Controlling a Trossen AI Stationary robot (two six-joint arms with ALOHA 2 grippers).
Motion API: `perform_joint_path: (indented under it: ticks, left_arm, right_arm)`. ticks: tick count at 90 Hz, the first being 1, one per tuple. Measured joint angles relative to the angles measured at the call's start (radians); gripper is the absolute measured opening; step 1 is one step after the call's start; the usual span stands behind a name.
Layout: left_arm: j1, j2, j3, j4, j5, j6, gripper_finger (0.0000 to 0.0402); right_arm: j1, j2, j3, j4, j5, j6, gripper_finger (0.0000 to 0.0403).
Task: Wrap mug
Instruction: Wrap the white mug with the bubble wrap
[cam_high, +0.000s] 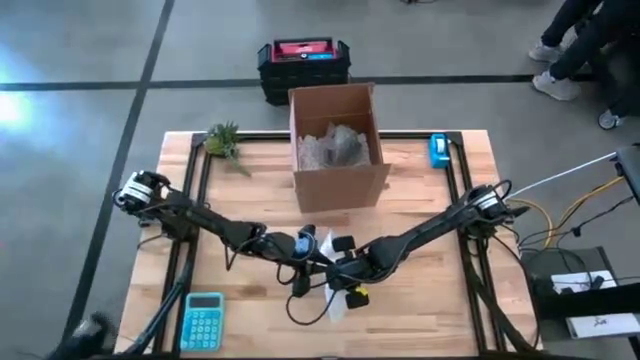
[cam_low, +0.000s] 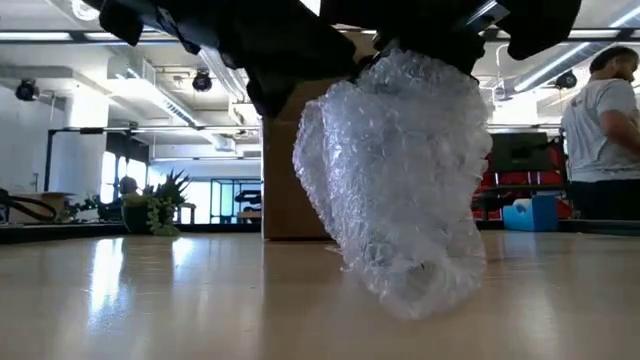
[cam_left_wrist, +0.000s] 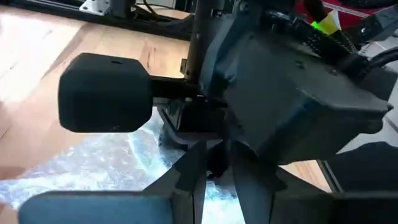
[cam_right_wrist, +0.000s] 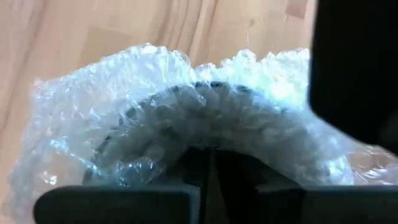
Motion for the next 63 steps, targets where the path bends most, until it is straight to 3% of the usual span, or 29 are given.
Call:
perform_joint_path:
  ticks: [24,46,63]
  left_arm:
    - [0.0,0.084,0.001,0.038,-0.007,-0.012,0.0059]
    - [0.003,0.106,0.003,0.038,-0.008,-0.018,0.0059]
    - [0.004,0.105,0.003,0.043,-0.008,-0.019,0.0059]
  right_arm:
    - [0.0,-0.054,0.034,-0.008,0.002,-0.006,0.0018]
    - [0.007,-0.12,0.117,-0.174,-0.004,-0.009,0.0018]
    - [0.025,-0.159,0.115,-0.123,-0.153,-0.008,0.0018]
